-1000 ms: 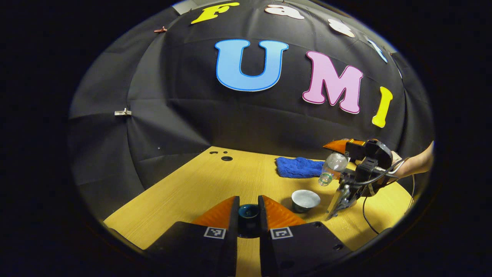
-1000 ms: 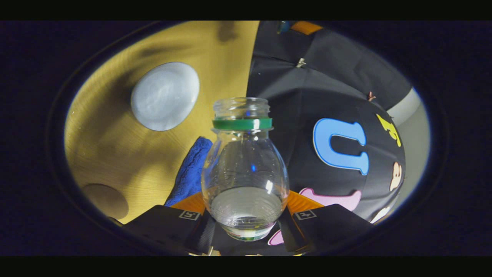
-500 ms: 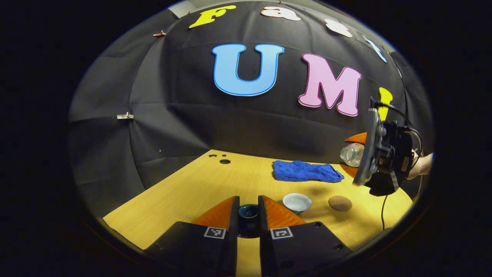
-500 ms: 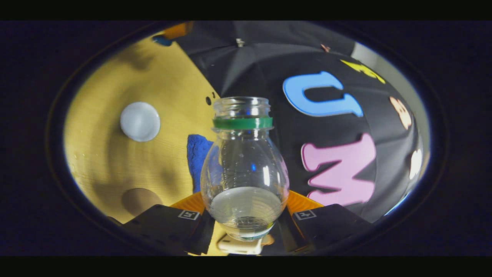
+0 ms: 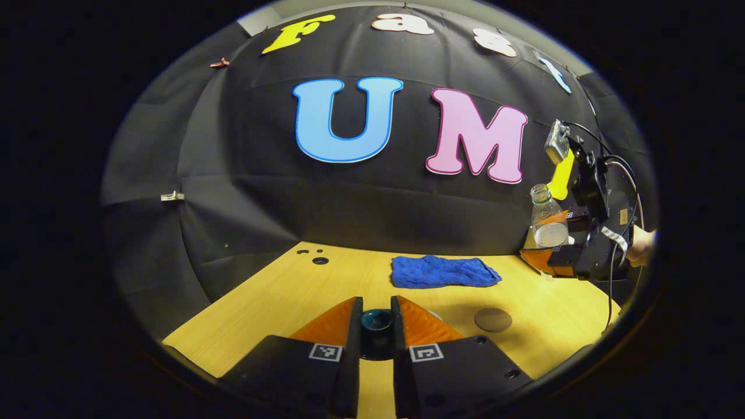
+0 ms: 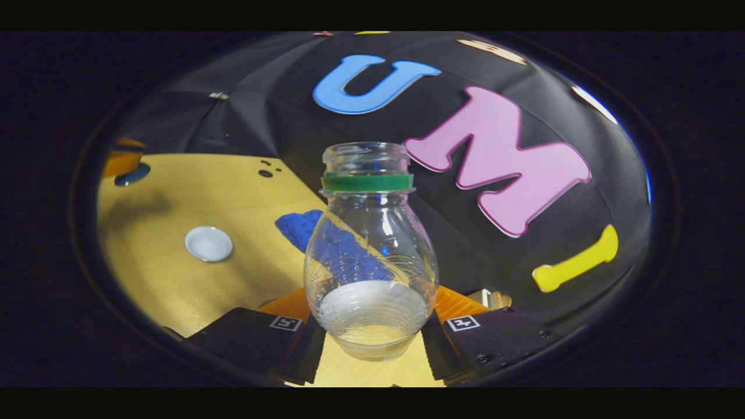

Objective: Open the teacup lid with one hand, grasp the water bottle and pour water into the teacup with the other hand; after pouring, place the water bottle on the coaster and then close the teacup lid.

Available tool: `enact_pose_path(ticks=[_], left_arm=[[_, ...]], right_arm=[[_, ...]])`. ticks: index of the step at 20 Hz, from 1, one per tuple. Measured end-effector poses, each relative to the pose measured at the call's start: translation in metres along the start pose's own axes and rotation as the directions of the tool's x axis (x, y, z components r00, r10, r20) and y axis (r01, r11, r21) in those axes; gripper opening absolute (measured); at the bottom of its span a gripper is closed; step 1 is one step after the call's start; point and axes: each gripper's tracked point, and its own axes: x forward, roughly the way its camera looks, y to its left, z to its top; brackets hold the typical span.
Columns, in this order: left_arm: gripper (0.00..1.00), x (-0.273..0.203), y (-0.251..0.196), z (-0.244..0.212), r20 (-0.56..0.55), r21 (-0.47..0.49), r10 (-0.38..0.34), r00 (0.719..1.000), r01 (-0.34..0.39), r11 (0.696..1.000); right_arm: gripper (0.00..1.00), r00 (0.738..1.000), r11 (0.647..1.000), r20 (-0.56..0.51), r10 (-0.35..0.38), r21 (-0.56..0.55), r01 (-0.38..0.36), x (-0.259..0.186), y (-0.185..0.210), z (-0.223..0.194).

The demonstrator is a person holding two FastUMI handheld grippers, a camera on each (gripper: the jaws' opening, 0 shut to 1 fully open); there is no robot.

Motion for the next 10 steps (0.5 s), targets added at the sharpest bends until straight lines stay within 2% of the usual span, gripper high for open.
enact_pose_path(ticks=[2,3,5,10], left_arm=[[0.28,0.003,-0.009,0.009,0.001,-0.009,-0.013,1.0,0.013,1.0],[0.31,0.004,-0.012,0.01,-0.003,-0.012,-0.017,1.0,0.017,1.0],[0.28,0.009,-0.015,0.013,-0.008,-0.015,-0.018,1.0,0.018,1.0],[0.28,0.02,-0.028,0.016,-0.014,0.007,-0.05,0.999,0.05,0.999]], right_arm=[[0.74,0.999,0.99,0.009,0.039,0.138,-0.04,-0.021,0.0,0.004],[0.74,0.998,0.977,0.017,0.054,0.207,-0.056,-0.027,0.002,0.007],[0.74,0.995,0.939,0.05,0.089,0.33,-0.1,-0.037,0.009,0.012],[0.74,0.975,0.85,0.202,0.096,0.493,-0.186,-0.038,0.019,0.024]])
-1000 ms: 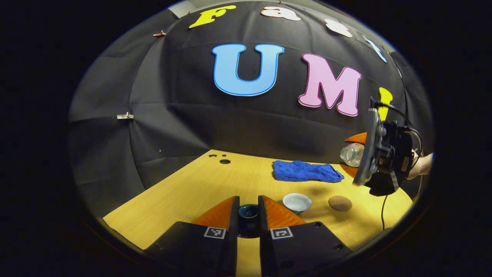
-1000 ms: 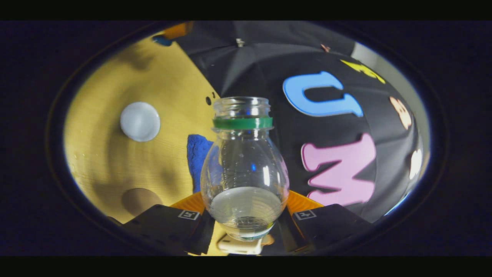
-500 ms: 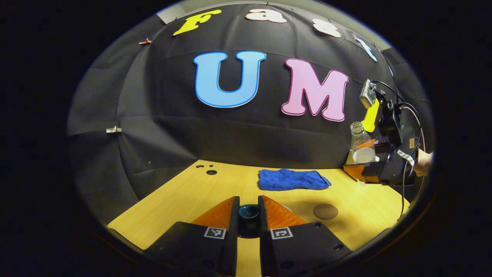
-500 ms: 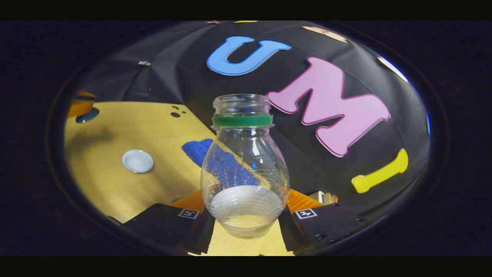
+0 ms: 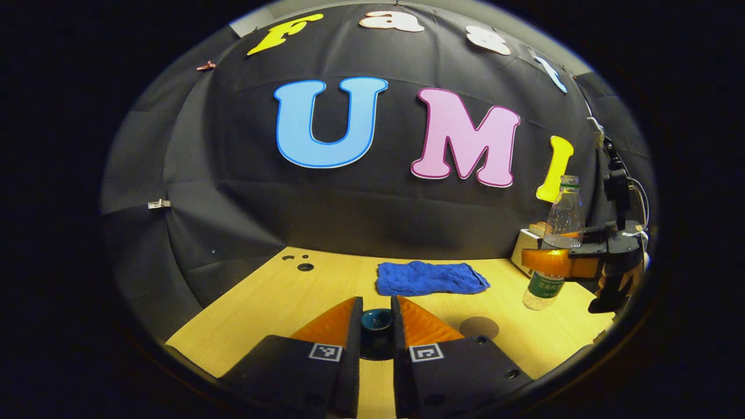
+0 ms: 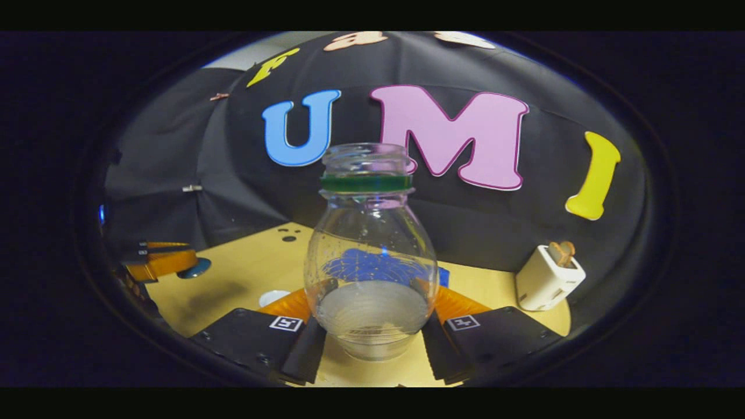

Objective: Open the teacup lid with one hand, grasp the water bottle and pour water into the teacup with the other hand; after pouring, place the water bottle on the coaster and then close the teacup lid.

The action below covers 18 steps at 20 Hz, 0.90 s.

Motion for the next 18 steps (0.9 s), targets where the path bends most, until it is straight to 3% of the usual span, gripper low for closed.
enact_pose_path(ticks=[3,5,6,11,12,14,15,16,18], left_arm=[[0.28,0.01,-0.008,-0.006,0.004,-0.002,-0.024,1.0,0.024,1.0],[0.24,0.018,-0.016,-0.014,0.005,-0.01,-0.045,0.999,0.045,0.999],[0.28,0.022,-0.018,-0.019,0.005,-0.011,-0.055,0.998,0.055,0.998],[0.28,0.043,-0.025,-0.046,-0.004,-0.015,-0.098,0.995,0.098,0.995],[0.24,0.046,-0.026,-0.047,-0.001,-0.015,-0.103,0.995,0.103,0.995],[0.27,0.054,-0.025,-0.051,0.002,-0.01,-0.103,0.995,0.103,0.995],[0.24,0.056,-0.025,-0.053,0.003,-0.01,-0.103,0.995,0.103,0.995],[0.28,0.057,-0.025,-0.052,0.005,-0.012,-0.104,0.995,0.104,0.994],[0.28,0.06,-0.025,-0.054,0.009,-0.012,-0.102,0.995,0.103,0.995]], right_arm=[[0.75,1.0,0.998,0.02,0.002,0.07,-0.004,0.022,0.001,-0.02],[0.75,0.999,0.997,0.027,-0.021,0.072,0.019,0.039,-0.007,-0.034],[0.76,0.999,0.997,0.025,-0.023,0.071,0.022,0.047,-0.007,-0.046],[0.77,0.999,0.997,0.013,-0.05,0.062,0.049,0.084,-0.022,-0.082],[0.78,0.999,0.996,0.003,-0.047,0.074,0.047,0.087,-0.023,-0.089],[0.75,0.999,0.995,-0.007,-0.042,0.087,0.043,0.091,-0.022,-0.099],[0.78,0.999,0.996,-0.014,-0.038,0.084,0.039,0.093,-0.022,-0.104],[0.79,0.999,0.996,-0.023,-0.03,0.083,0.032,0.092,-0.02,-0.11],[0.8,0.999,0.997,-0.035,-0.024,0.077,0.026,0.094,-0.016,-0.118]])
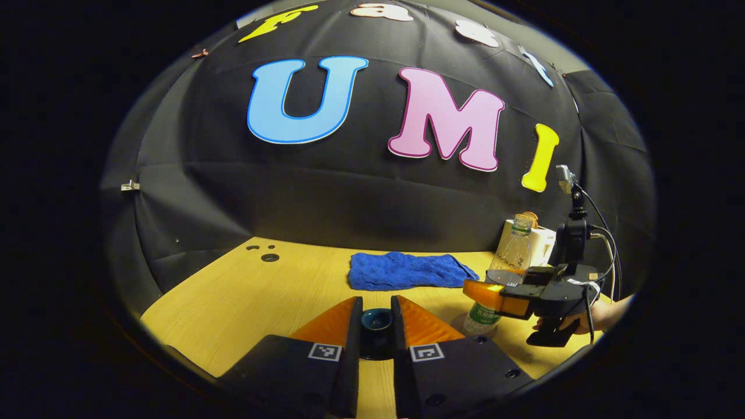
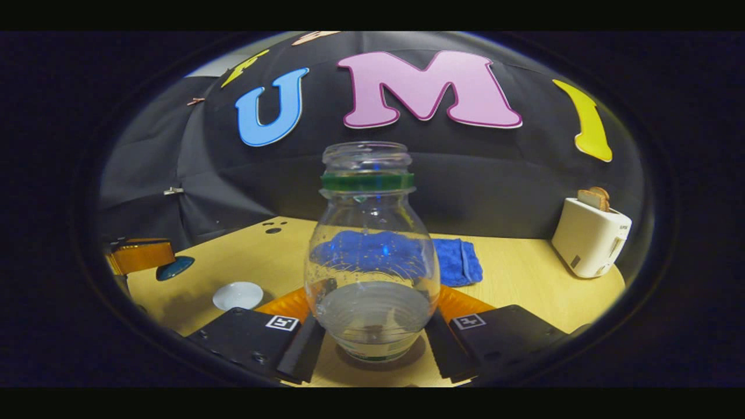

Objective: Open the teacup lid with one hand, grasp the water bottle and pour water into the teacup with the other hand; after pouring, place the water bottle on the coaster and then close the teacup lid.

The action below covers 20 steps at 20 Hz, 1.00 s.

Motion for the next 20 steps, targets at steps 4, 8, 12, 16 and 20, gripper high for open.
enact_pose_path(ticks=[4,8,12,16,20], left_arm=[[0.28,0.002,0.004,-0.005,-0.01,0.001,0.016,1.0,-0.016,1.0],[0.25,0.001,0.007,-0.003,-0.007,0.005,0.031,0.999,-0.031,1.0],[0.28,0.002,0.005,0.002,0.003,0.004,0.036,0.999,-0.036,0.999],[0.31,0.007,0.001,0.004,0.007,0.01,0.038,0.999,-0.038,0.999],[0.28,0.024,-0.003,-0.005,-0.006,0.019,0.034,0.999,-0.034,0.999]], right_arm=[[0.82,1.0,1.0,0.0,0.004,-0.013,-0.004,0.001,0.001,-0.001],[1.0,1.0,1.0,-0.013,-0.006,0.001,0.006,-0.004,-0.004,-0.003],[1.0,1.0,1.0,-0.009,0.007,-0.014,-0.007,-0.017,0.001,-0.002],[1.0,1.0,1.0,0.008,-0.007,-0.026,0.007,-0.037,0.0,-0.005],[0.99,1.0,1.0,-0.003,-0.022,-0.007,0.022,-0.059,-0.006,-0.017]])
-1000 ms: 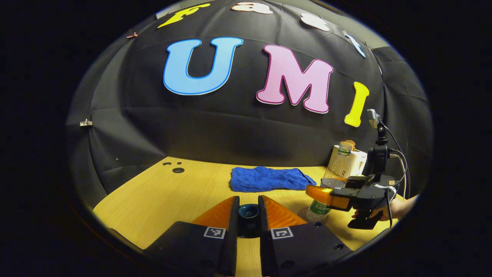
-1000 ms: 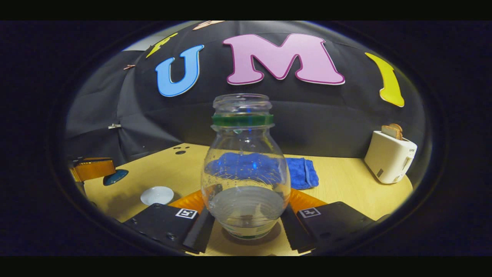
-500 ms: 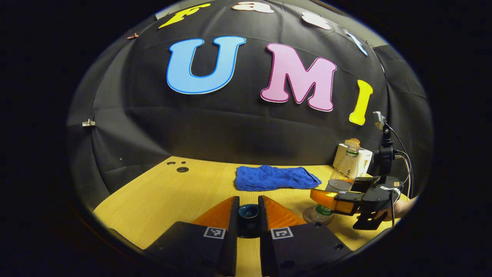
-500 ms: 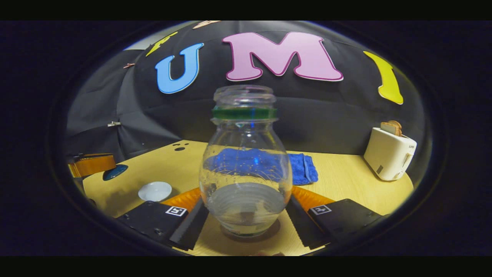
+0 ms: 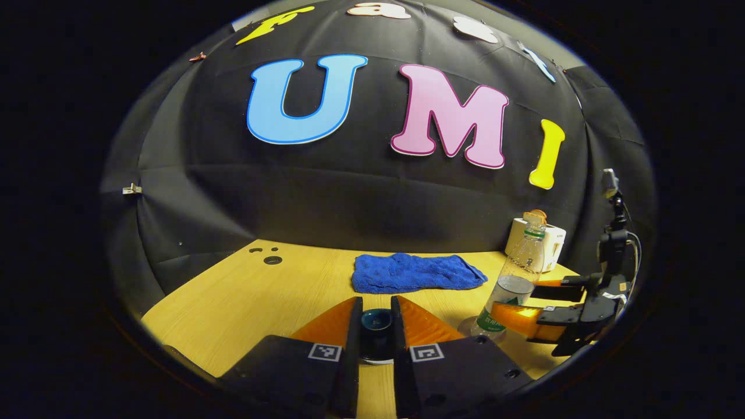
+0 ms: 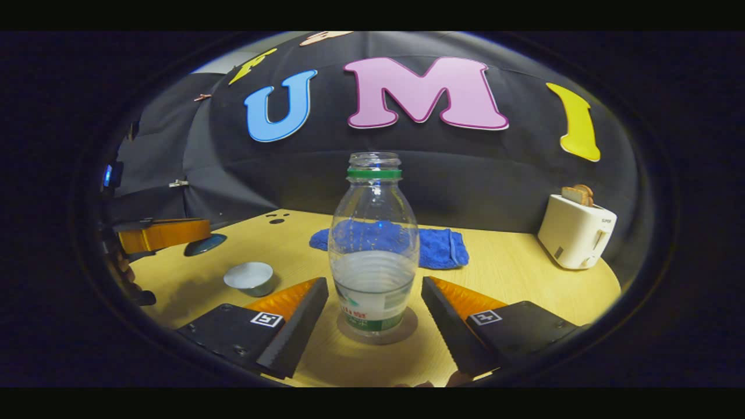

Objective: Open the teacup lid with one hand, grasp the water bottle and pour water into the teacup with the other hand; after pouring, place the water bottle on the coaster and then close the teacup lid.

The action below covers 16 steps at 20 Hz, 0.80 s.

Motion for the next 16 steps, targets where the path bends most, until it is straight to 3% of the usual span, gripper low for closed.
enact_pose_path(ticks=[9,15,16], left_arm=[[0.28,0.041,-0.014,-0.045,-0.067,0.011,-0.007,0.998,0.008,1.0],[0.25,0.047,-0.01,-0.06,-0.087,0.028,0.014,0.996,-0.011,1.0],[0.29,0.047,-0.009,-0.06,-0.087,0.035,0.018,0.996,-0.015,0.999]], right_arm=[[1.0,0.999,0.999,-0.023,-0.047,0.011,0.047,-0.052,-0.025,-0.004],[1.0,0.999,0.999,-0.039,-0.03,0.018,0.031,-0.061,-0.02,-0.011],[1.0,0.999,0.999,-0.04,-0.028,0.02,0.028,-0.061,-0.019,-0.011]])
